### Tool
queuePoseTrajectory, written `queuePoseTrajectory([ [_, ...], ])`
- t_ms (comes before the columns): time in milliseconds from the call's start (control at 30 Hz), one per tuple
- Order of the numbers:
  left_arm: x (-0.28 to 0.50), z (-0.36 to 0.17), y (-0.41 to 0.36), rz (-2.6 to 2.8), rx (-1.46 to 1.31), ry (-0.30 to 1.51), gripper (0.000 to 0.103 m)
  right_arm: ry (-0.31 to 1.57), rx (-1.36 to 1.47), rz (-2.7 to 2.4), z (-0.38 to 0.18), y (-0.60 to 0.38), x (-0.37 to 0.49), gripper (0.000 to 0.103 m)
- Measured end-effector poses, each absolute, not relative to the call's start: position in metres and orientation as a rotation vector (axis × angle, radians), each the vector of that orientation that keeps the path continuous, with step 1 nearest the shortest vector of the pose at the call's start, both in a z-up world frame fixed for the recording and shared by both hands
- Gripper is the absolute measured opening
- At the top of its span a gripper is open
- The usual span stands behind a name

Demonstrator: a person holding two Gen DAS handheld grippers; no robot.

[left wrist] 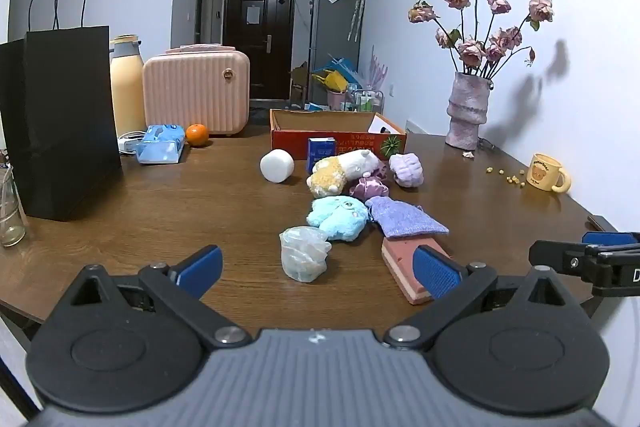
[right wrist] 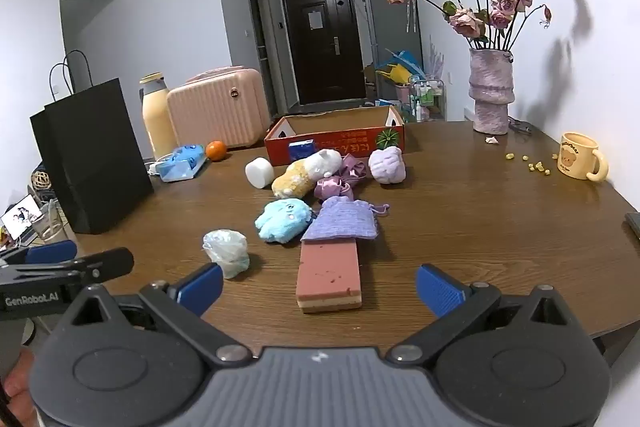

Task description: Organize soft objects

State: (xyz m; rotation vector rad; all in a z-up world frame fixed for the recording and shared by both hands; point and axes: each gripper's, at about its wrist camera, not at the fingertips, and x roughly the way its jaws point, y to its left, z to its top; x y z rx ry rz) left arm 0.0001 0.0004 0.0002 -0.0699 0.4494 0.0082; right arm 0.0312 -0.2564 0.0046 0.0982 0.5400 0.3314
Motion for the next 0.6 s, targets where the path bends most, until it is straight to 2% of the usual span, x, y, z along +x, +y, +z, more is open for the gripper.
queuePoseTrajectory([
  [600,0.0001,0.0003,0.0000,0.009,-0.058,0.458,0.103,0.538,0.077,0.319,0.0059,-0.2543,0.0312,0.103],
])
